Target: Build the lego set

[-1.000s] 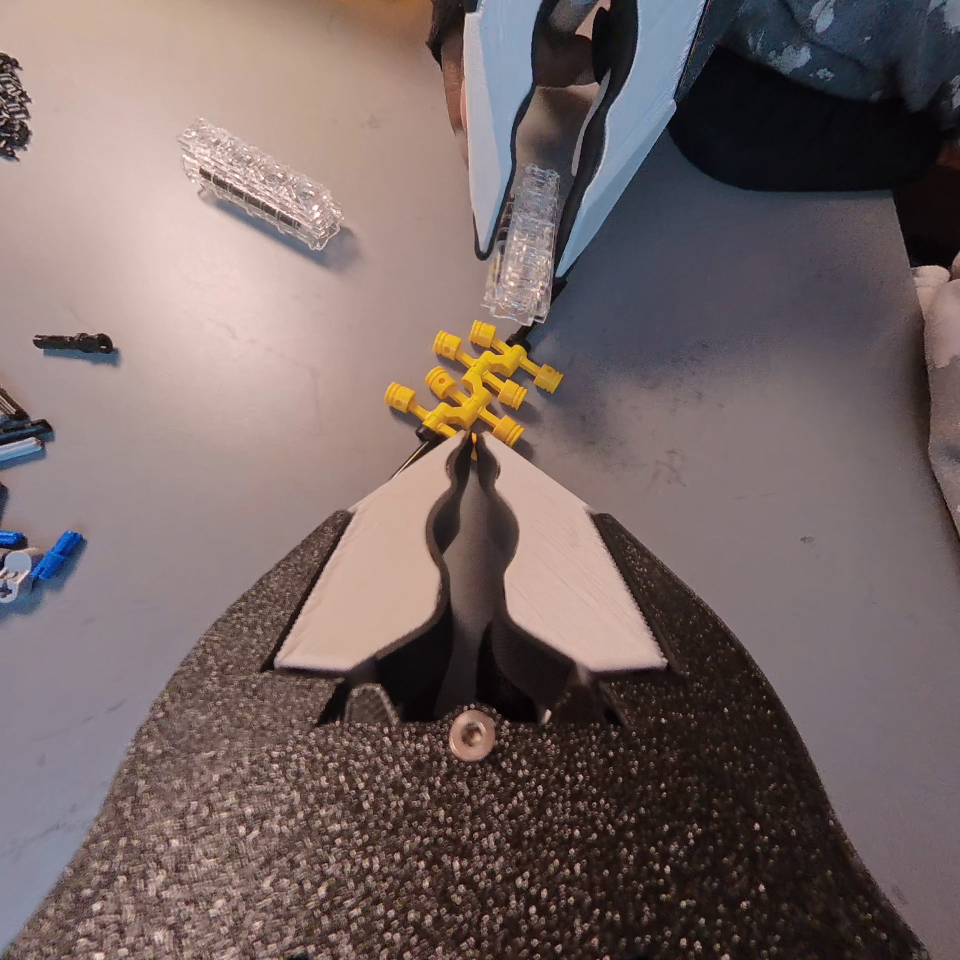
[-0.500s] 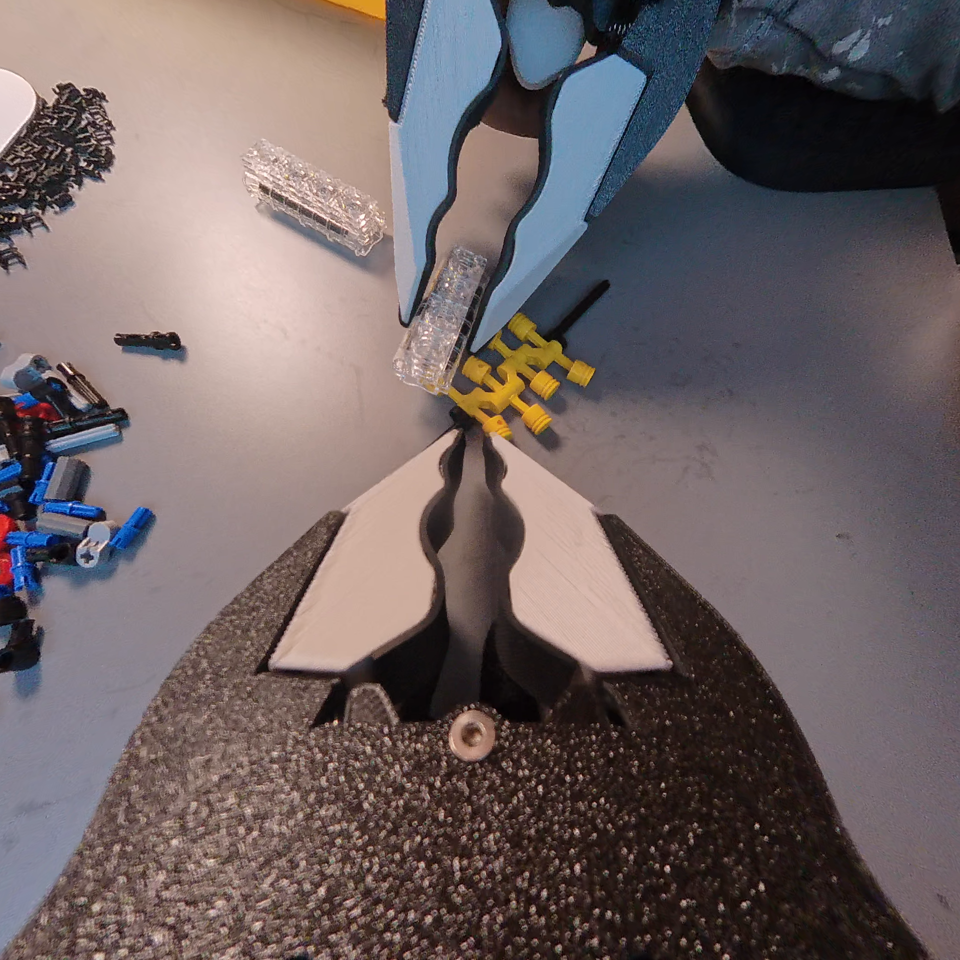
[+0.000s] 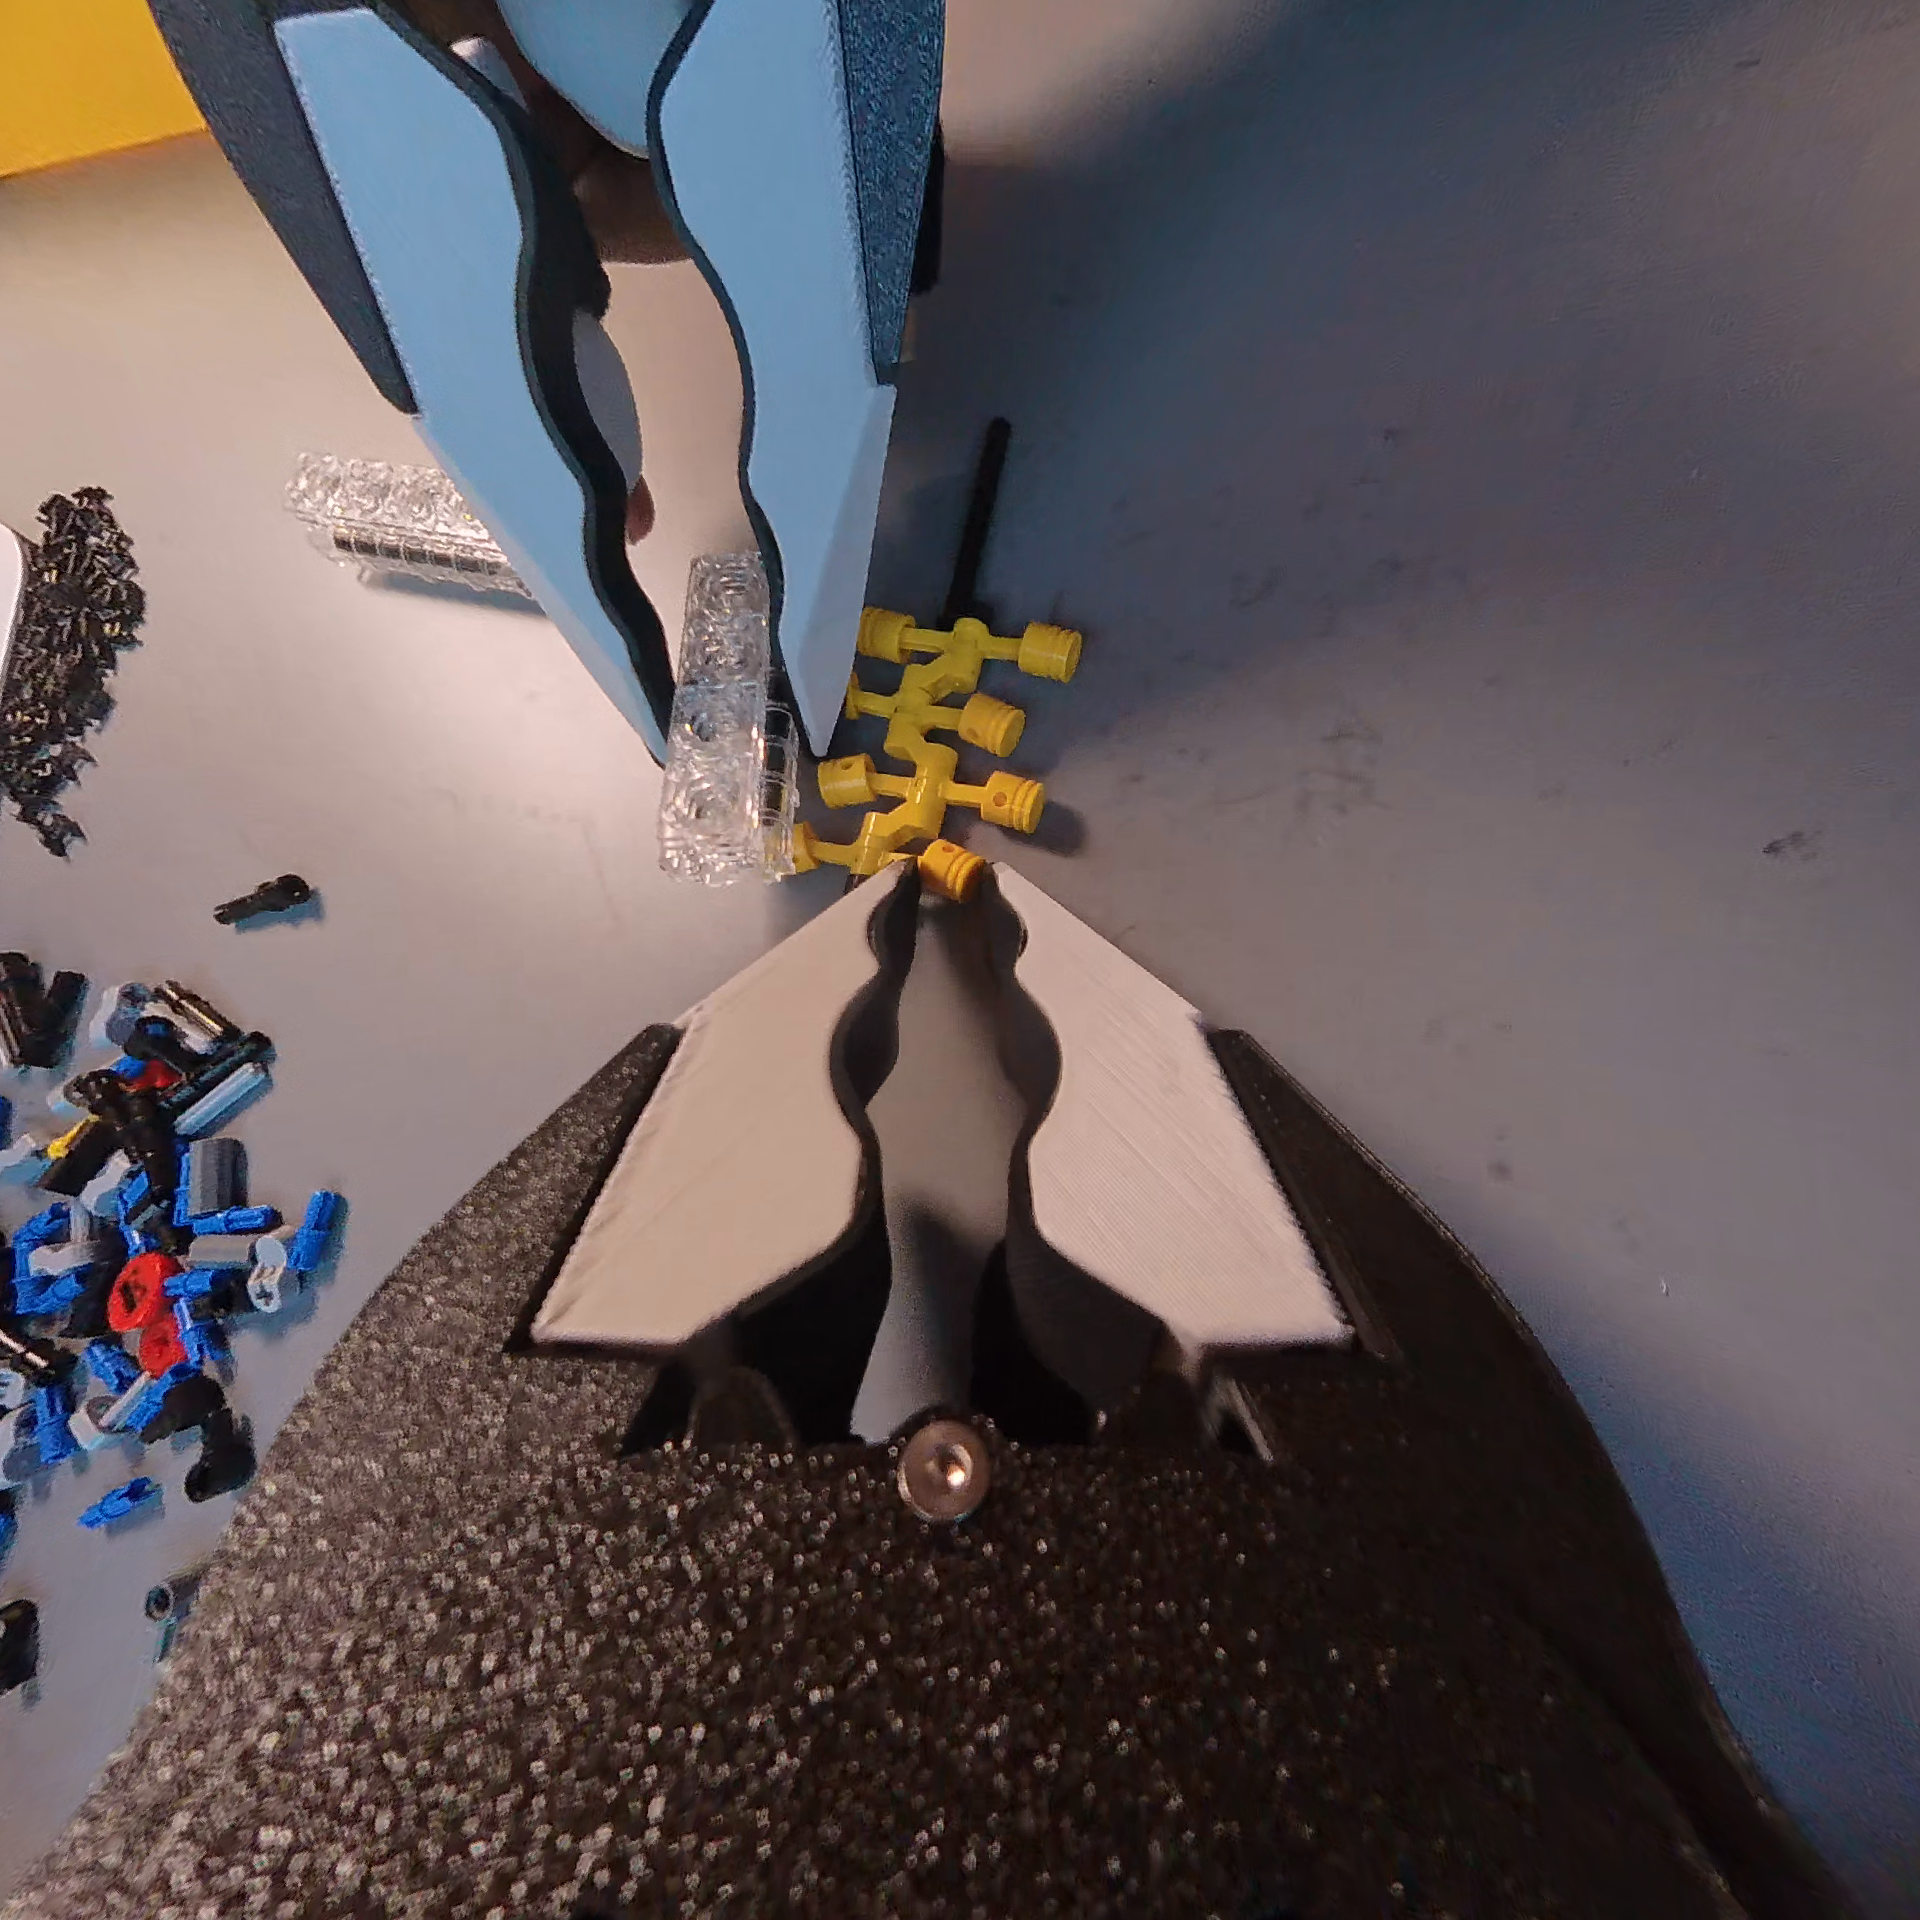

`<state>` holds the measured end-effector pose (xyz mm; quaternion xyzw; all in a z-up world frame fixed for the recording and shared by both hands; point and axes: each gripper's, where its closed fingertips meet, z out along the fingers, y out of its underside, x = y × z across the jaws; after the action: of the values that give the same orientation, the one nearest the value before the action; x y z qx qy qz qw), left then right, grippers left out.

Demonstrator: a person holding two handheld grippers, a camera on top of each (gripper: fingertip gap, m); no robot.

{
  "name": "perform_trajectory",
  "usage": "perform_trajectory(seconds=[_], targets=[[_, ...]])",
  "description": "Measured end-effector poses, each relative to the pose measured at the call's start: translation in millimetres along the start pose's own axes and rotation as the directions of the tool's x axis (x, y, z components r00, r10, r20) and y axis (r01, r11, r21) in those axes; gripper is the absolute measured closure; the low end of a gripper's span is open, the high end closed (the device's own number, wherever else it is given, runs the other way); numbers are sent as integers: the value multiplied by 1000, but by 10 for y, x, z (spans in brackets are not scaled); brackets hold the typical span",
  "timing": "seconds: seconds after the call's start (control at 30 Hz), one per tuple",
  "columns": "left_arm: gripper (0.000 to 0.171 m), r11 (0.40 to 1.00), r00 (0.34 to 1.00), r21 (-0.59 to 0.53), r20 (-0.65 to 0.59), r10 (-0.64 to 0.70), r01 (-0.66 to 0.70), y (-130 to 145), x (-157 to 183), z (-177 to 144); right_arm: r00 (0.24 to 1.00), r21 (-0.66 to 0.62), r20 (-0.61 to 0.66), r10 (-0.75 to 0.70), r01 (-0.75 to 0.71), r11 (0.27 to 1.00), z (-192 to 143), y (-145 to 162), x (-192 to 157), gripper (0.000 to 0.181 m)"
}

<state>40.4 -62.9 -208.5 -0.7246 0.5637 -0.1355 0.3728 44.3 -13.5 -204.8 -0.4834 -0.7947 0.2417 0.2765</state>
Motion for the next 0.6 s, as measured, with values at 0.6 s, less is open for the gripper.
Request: perform_trajectory(seconds=[0.6], targets=[[156, 985, 988, 102, -89, -128, 137, -109, -23, -226, 999, 42, 51, 8, -10, 999, -2, -23, -115, 157]])
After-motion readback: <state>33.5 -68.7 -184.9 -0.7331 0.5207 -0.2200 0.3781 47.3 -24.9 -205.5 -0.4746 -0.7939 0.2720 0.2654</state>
